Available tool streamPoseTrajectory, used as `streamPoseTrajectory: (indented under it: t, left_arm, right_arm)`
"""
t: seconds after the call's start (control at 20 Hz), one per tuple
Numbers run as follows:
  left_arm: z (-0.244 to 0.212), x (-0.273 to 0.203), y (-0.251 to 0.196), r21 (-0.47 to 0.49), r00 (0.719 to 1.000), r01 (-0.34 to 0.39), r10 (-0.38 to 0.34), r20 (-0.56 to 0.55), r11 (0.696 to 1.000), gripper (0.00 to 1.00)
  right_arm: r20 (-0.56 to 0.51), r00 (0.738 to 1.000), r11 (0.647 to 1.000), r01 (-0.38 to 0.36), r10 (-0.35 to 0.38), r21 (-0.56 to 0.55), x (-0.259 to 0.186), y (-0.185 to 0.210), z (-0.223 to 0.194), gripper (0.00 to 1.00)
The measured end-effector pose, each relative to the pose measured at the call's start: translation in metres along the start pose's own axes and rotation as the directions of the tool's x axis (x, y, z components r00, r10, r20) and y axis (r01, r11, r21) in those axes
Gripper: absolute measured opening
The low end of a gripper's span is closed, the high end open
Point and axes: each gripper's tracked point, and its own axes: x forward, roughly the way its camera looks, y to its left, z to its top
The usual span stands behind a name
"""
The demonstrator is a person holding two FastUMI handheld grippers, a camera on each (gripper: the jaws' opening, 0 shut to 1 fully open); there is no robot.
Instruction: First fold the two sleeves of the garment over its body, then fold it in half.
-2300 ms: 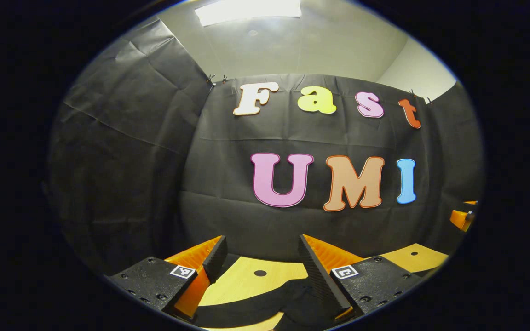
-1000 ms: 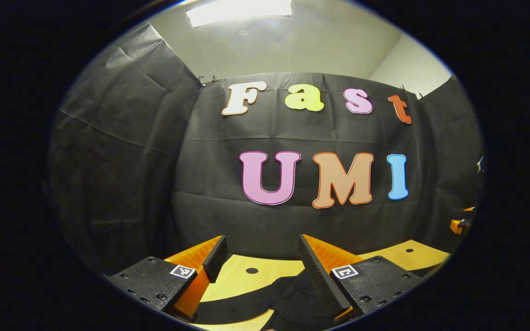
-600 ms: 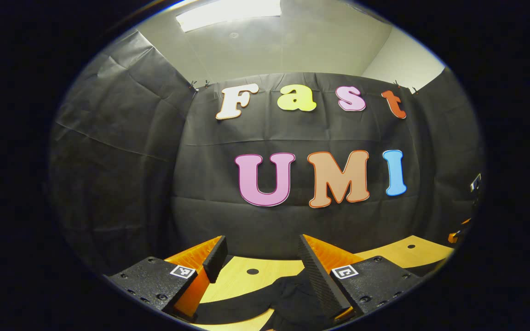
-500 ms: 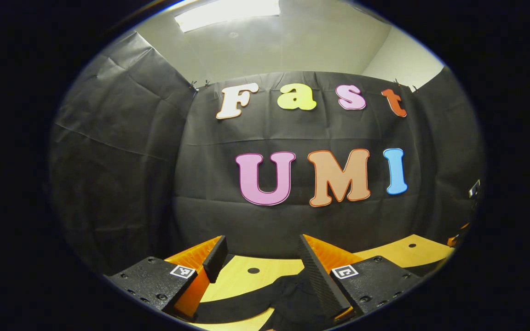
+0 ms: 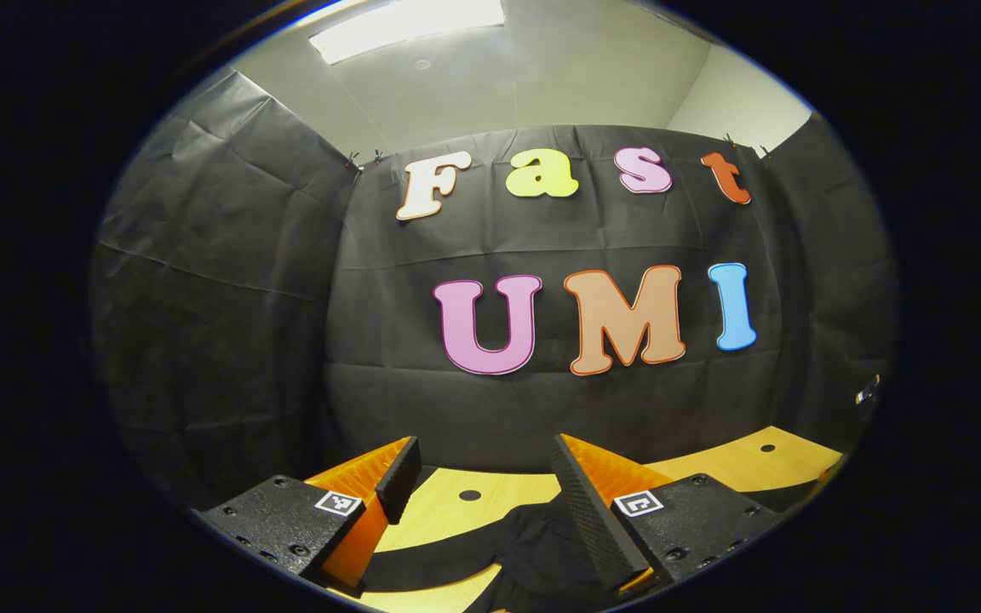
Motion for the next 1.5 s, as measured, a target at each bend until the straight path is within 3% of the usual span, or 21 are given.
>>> streamPoseTrajectory:
  t: [0.15, 0.25, 0.45, 0.55, 0.65, 0.75, 0.8, 0.95, 1.05, 1.15, 1.5]
  left_arm:
    - [0.000, -0.003, -0.009, 0.013, 1.000, -0.002, 0.002, -0.006, 1.000, 0.92]
    - [-0.001, -0.004, -0.015, 0.023, 1.000, -0.003, 0.003, -0.014, 1.000, 0.89]
    - [-0.001, -0.004, -0.024, 0.040, 1.000, 0.014, -0.013, -0.020, 0.999, 0.89]
    - [-0.002, -0.002, -0.027, 0.039, 0.999, 0.024, -0.023, -0.024, 0.999, 0.90]
    - [-0.003, 0.001, -0.035, 0.038, 0.999, 0.027, -0.026, -0.030, 0.999, 0.97]
    - [-0.008, 0.000, -0.033, 0.026, 0.999, 0.030, -0.029, -0.036, 0.999, 0.95]
    - [-0.009, 0.000, -0.031, 0.013, 0.999, 0.031, -0.031, -0.038, 0.999, 0.98]
    - [-0.017, 0.002, -0.016, -0.002, 0.999, 0.019, -0.019, -0.049, 1.000, 0.95]
    - [-0.017, 0.003, -0.005, 0.007, 0.999, 0.019, -0.019, -0.041, 1.000, 0.95]
    - [-0.017, 0.009, 0.004, 0.015, 0.999, 0.035, -0.035, -0.037, 0.999, 0.97]
    - [-0.032, 0.020, 0.043, -0.011, 0.998, 0.027, -0.028, -0.056, 1.000, 0.95]
  right_arm:
    - [-0.066, 0.998, 1.000, 0.009, -0.010, -0.008, 0.003, 0.005, -0.005, 0.97]
    - [-0.084, 0.996, 1.000, -0.020, 0.021, 0.015, -0.002, 0.006, -0.003, 1.00]
    - [-0.095, 0.993, 0.997, -0.075, 0.077, 0.030, -0.005, 0.011, 0.001, 0.90]
    - [-0.107, 0.986, 0.991, -0.121, 0.126, 0.050, -0.004, 0.020, -0.002, 0.73]
    - [-0.102, 0.979, 0.984, -0.170, 0.174, 0.050, -0.004, 0.039, -0.001, 0.39]
    - [-0.096, 0.985, 0.990, -0.143, 0.142, -0.001, -0.006, 0.037, -0.003, 0.05]
    - [-0.108, 0.984, 0.989, -0.145, 0.143, -0.013, -0.003, 0.038, -0.005, 0.06]
    - [-0.144, 0.958, 0.969, -0.242, 0.246, 0.048, -0.019, 0.051, -0.003, 0.03]
    - [-0.036, 0.966, 0.965, -0.255, 0.258, 0.059, -0.036, 0.057, 0.019, 0.03]
    - [0.060, 0.956, 0.953, -0.292, 0.288, 0.078, -0.066, 0.059, 0.049, 0.03]
    - [0.209, 0.874, 0.894, -0.448, 0.439, -0.005, -0.130, 0.036, 0.090, 0.03]
